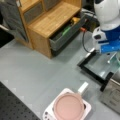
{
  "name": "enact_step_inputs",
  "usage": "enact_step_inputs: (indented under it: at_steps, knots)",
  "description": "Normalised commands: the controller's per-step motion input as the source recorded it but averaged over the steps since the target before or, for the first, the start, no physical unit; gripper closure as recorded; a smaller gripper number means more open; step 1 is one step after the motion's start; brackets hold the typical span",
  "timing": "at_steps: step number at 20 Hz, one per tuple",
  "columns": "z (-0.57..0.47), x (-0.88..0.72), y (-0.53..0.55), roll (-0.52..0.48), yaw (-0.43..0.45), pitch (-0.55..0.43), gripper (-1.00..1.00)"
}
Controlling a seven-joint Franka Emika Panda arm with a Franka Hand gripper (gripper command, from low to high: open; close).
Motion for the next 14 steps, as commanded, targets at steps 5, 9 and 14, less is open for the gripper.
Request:
enact_step_inputs:
  at_steps: [5,9,14]
  knots:
    - [-0.02,-0.11,0.02,-0.157,0.022,-0.142,1.00]
    - [-0.06,-0.07,0.03,-0.152,0.012,-0.151,1.00]
    - [-0.06,-0.07,0.06,-0.147,0.007,-0.141,1.00]
